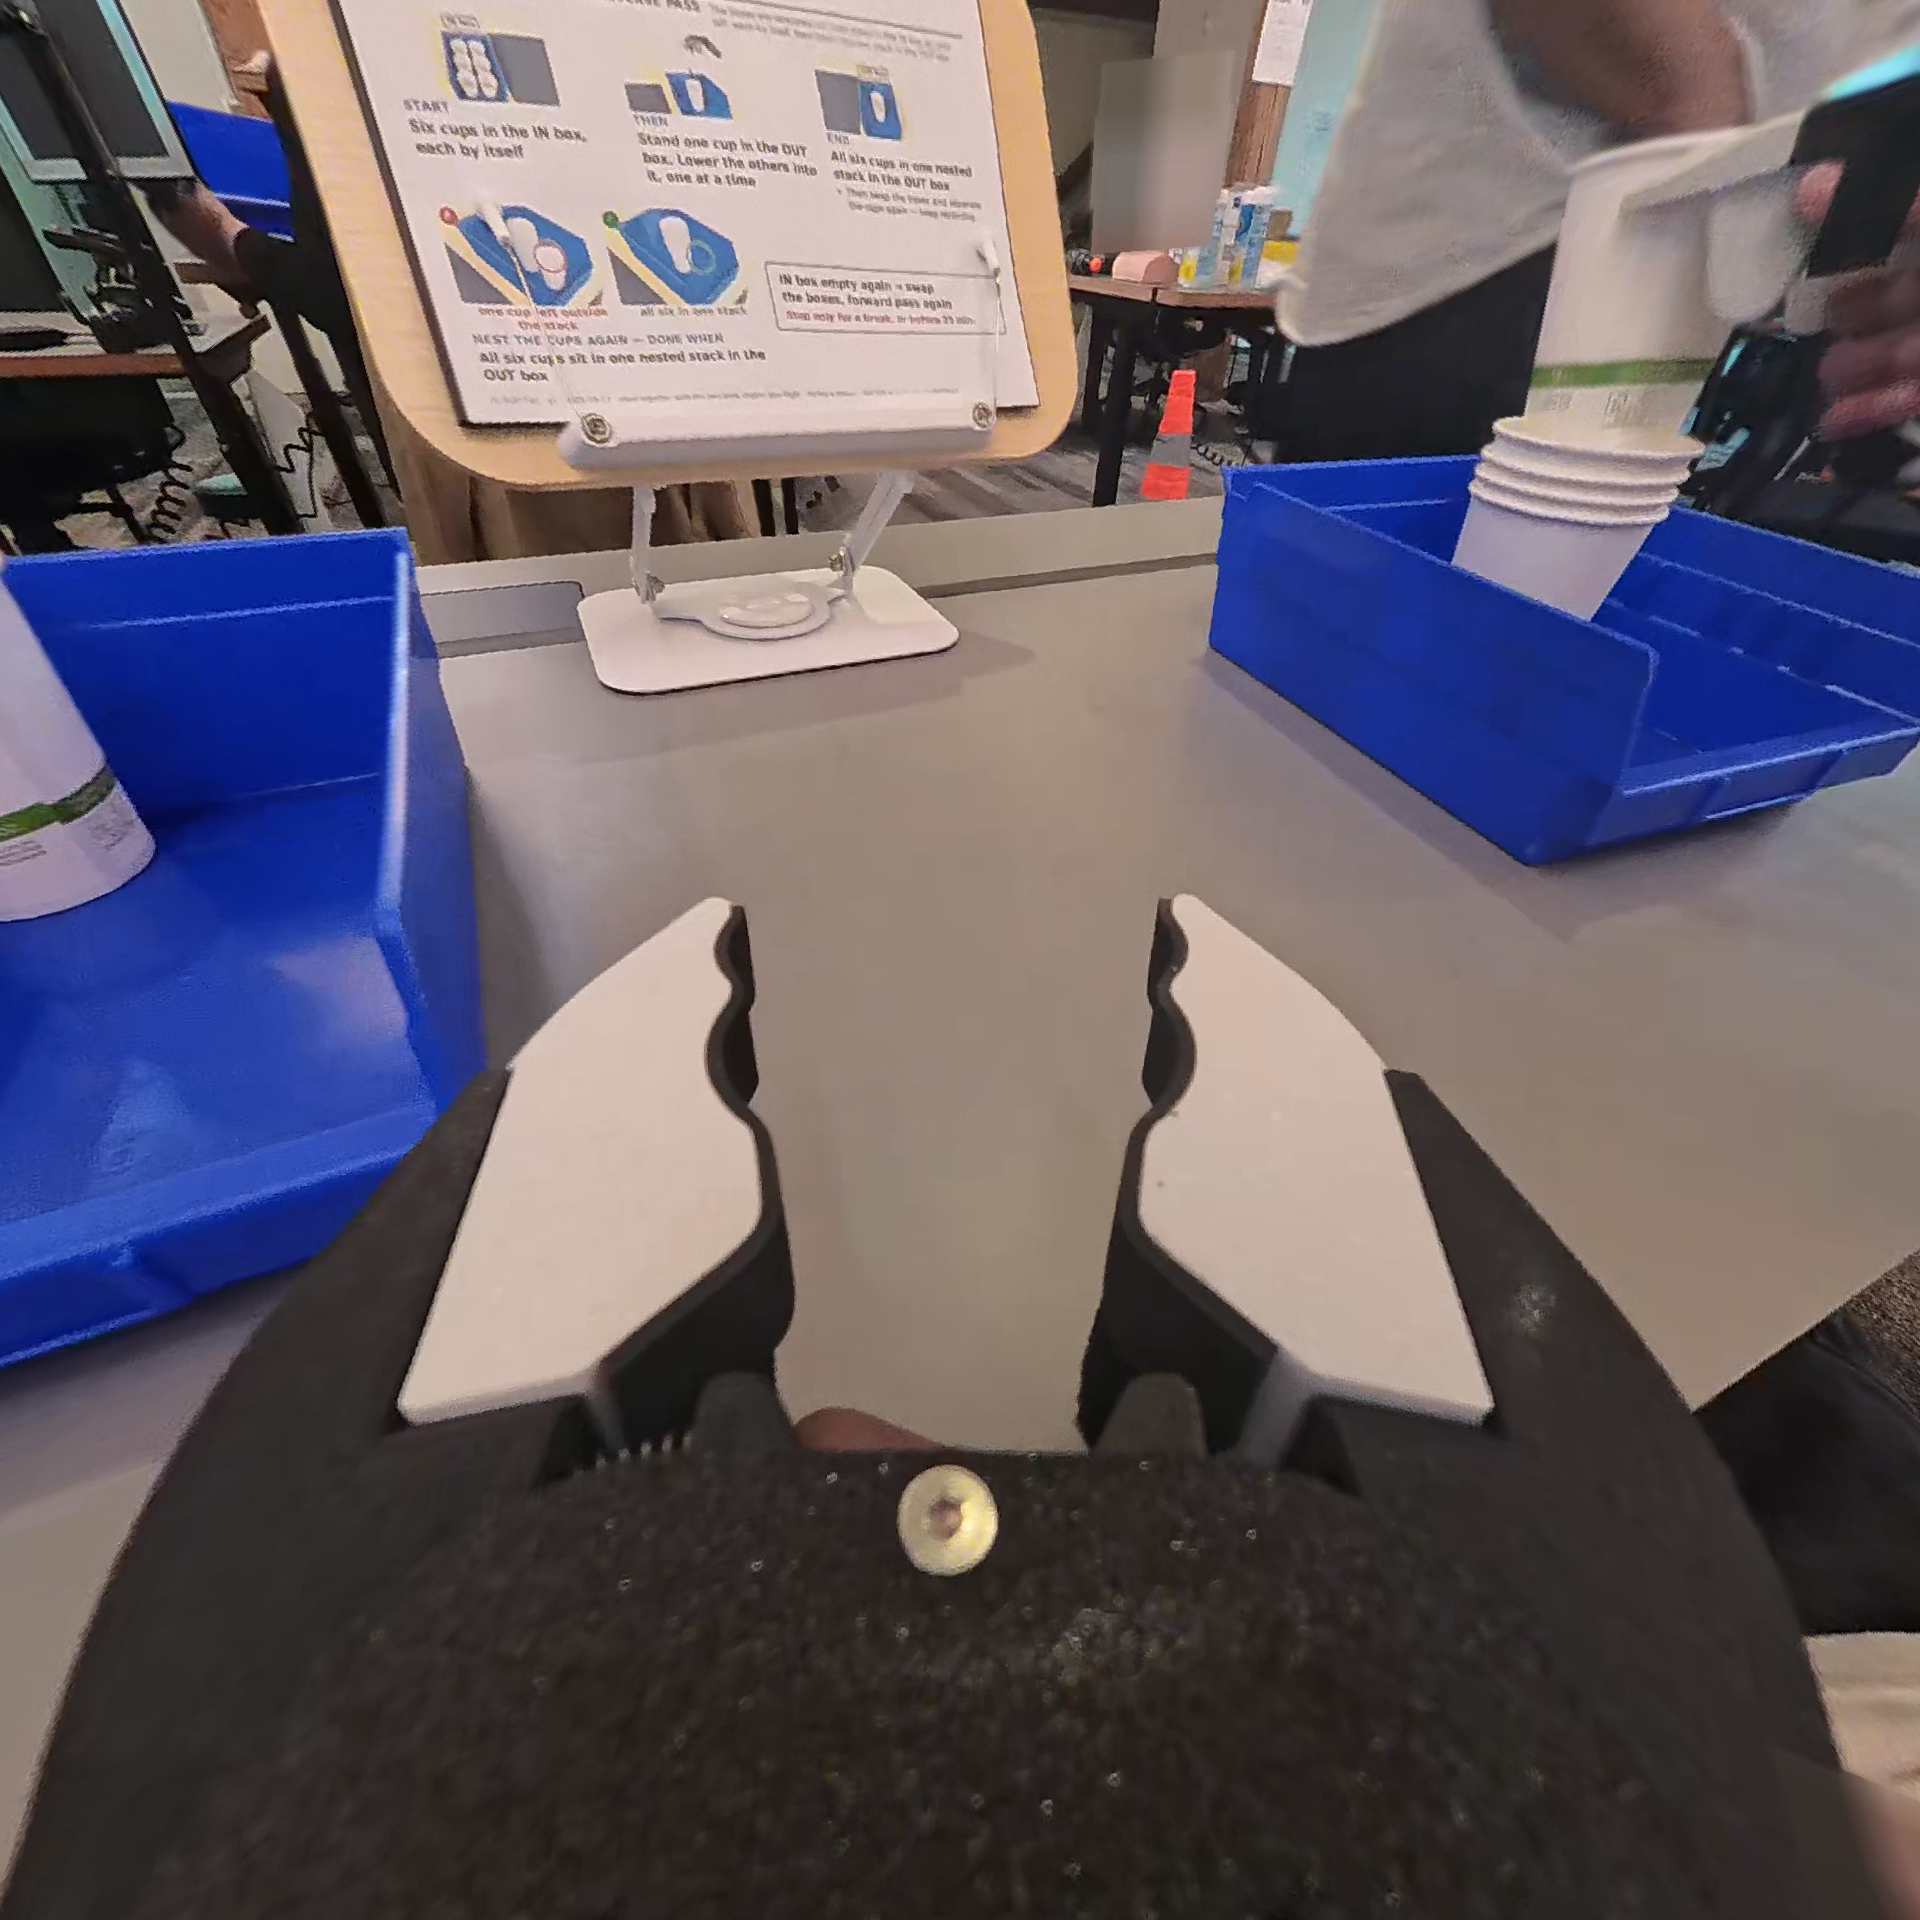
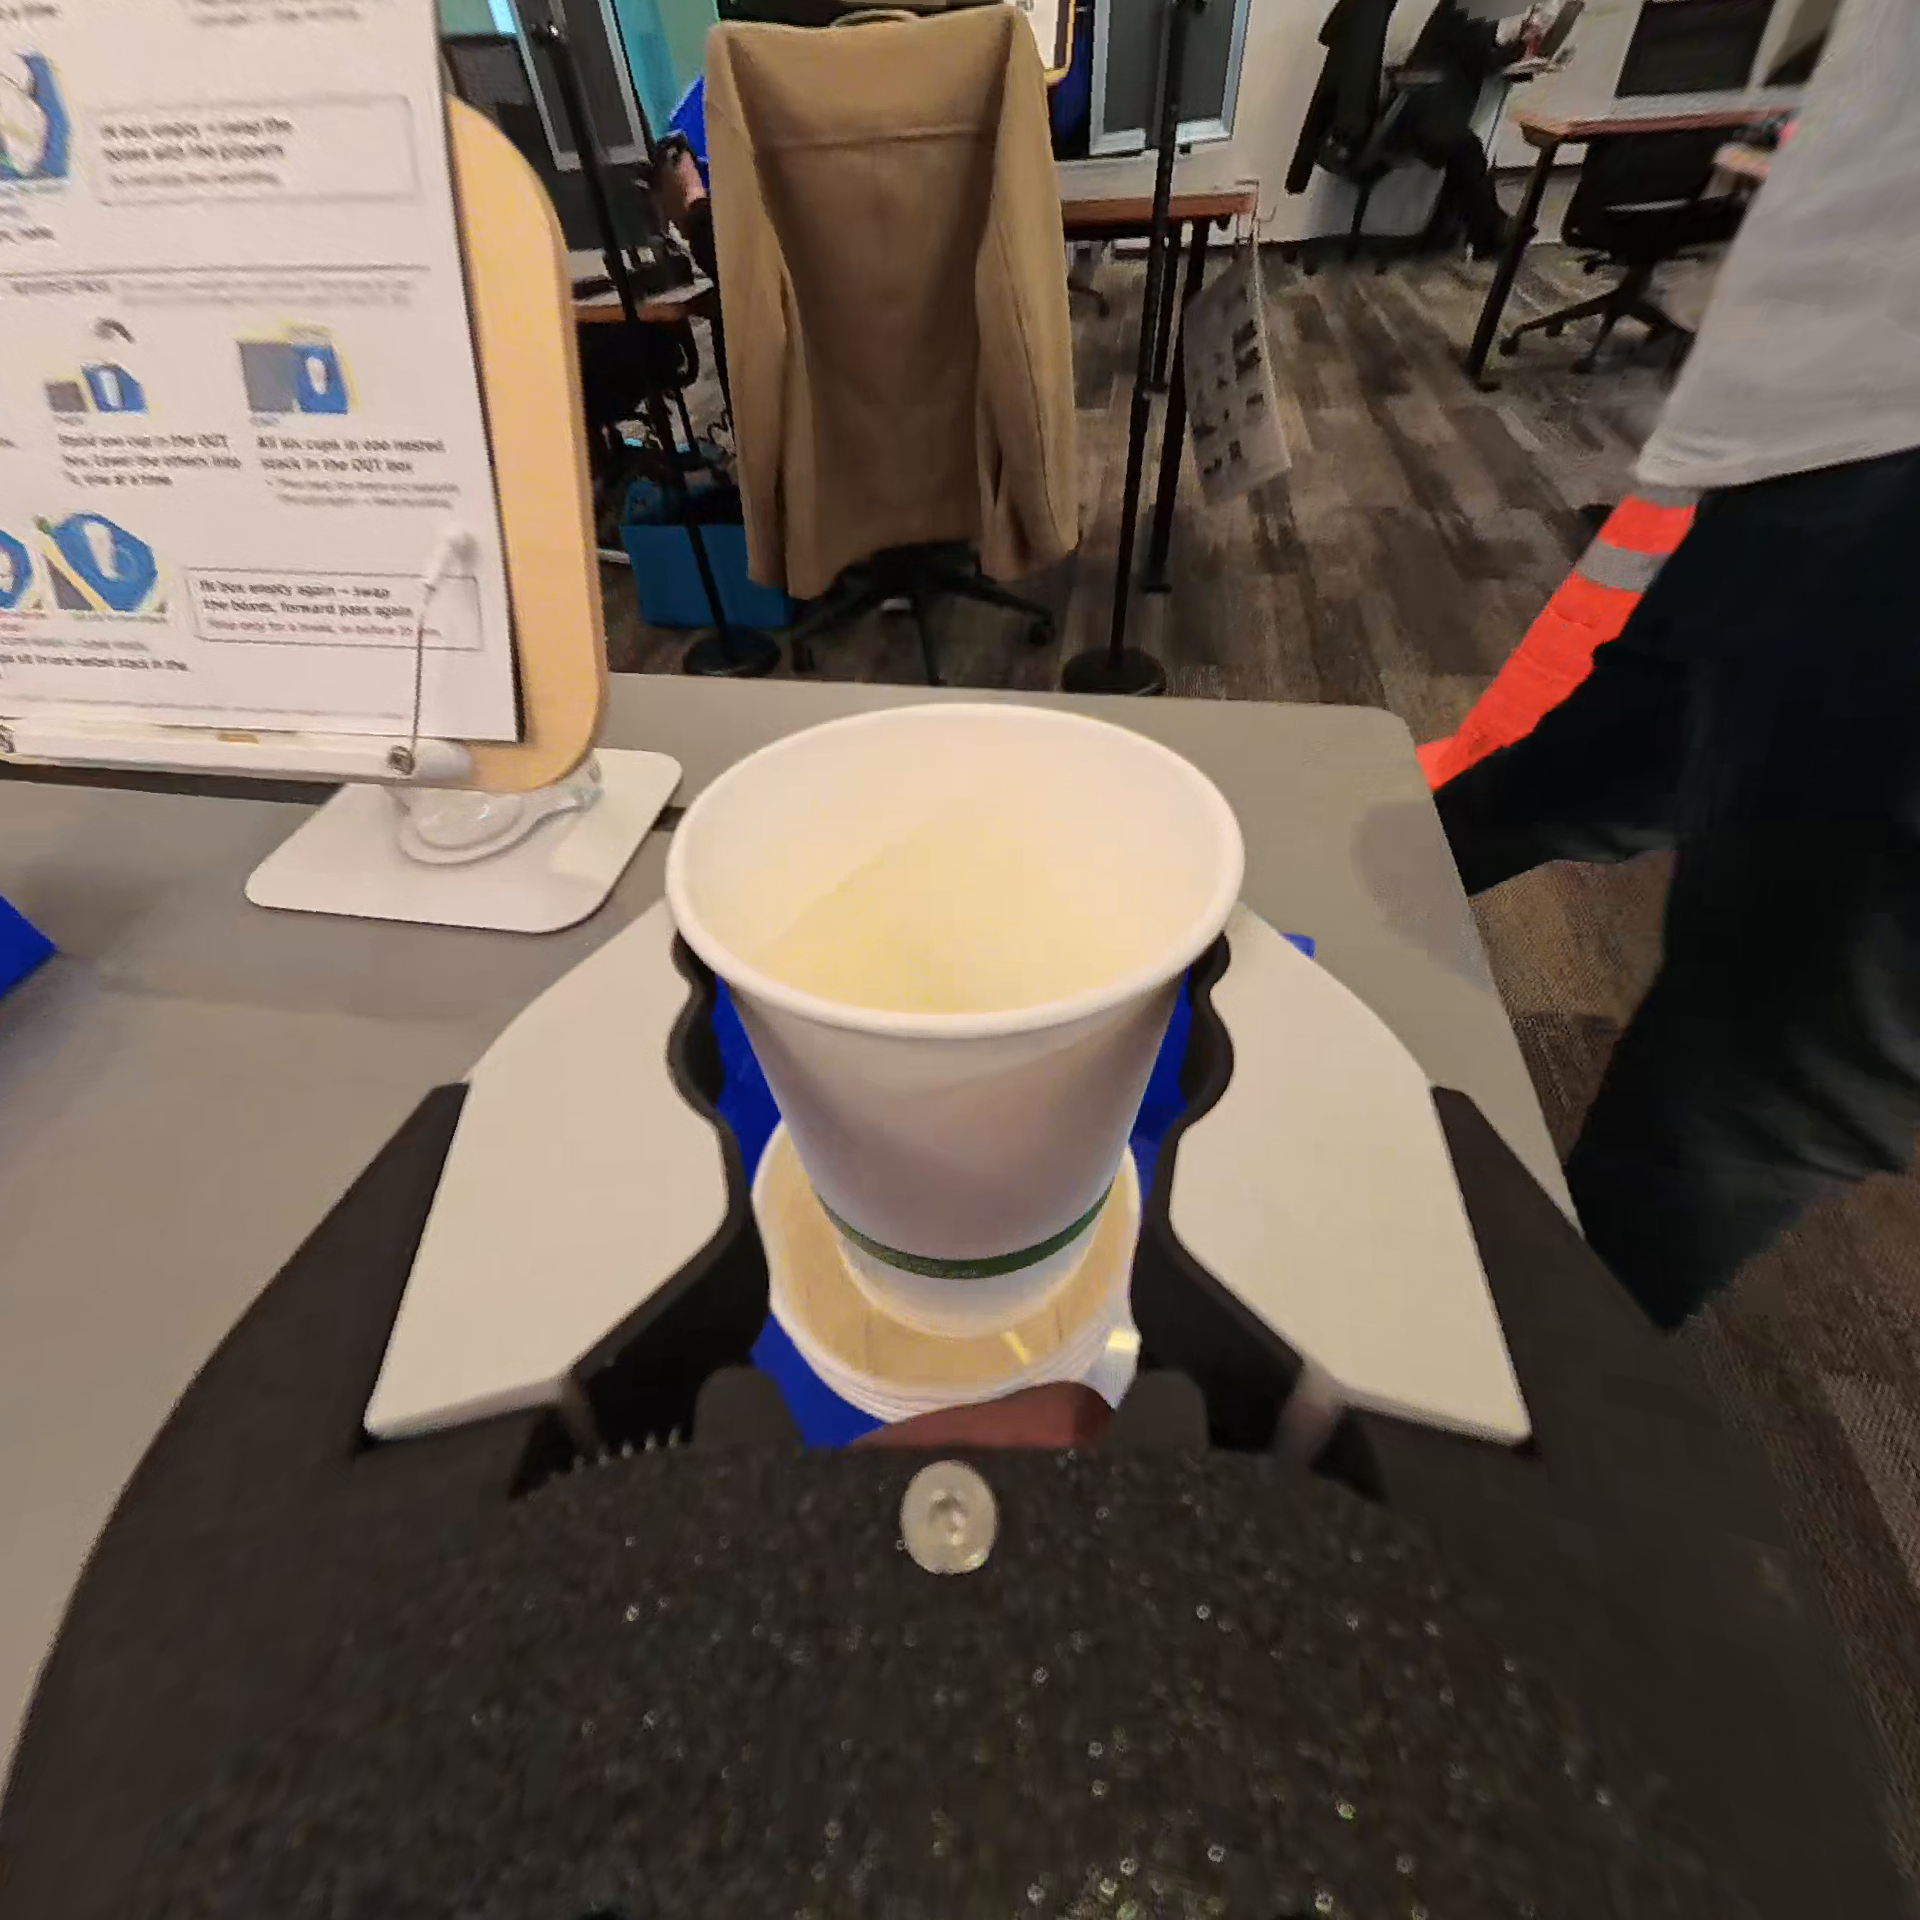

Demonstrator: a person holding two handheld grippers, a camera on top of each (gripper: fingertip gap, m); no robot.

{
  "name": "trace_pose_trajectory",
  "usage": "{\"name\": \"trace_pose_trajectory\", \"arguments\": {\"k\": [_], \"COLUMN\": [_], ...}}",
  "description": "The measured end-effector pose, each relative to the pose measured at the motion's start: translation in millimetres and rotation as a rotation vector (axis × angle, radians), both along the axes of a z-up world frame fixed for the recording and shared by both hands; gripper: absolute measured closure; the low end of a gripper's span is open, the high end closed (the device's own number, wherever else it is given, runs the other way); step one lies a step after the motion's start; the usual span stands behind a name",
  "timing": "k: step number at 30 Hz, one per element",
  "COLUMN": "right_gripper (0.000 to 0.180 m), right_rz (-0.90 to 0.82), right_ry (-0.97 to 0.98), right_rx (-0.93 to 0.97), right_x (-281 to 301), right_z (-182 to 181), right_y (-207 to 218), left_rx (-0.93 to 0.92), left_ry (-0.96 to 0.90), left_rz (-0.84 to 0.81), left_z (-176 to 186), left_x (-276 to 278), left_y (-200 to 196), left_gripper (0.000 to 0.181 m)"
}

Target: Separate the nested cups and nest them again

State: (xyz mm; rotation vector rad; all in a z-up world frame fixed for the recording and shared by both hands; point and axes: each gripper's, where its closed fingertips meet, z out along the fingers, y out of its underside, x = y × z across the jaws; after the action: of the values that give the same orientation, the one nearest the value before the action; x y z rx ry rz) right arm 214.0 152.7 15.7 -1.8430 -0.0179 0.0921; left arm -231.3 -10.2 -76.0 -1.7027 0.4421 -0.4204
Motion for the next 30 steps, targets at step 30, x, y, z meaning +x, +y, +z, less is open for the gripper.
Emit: {"name": "trace_pose_trajectory", "arguments": {"k": [30], "right_gripper": [0.088], "right_rz": [0.153], "right_ry": [-0.203], "right_rx": [-0.264], "right_x": [-2.3], "right_z": [-78.6], "right_y": [-46.7], "left_rx": [-0.039], "left_ry": [0.073], "left_rz": [-0.036], "left_z": [-17.4], "left_x": [9.8], "left_y": [-0.3], "left_gripper": [0.108]}}
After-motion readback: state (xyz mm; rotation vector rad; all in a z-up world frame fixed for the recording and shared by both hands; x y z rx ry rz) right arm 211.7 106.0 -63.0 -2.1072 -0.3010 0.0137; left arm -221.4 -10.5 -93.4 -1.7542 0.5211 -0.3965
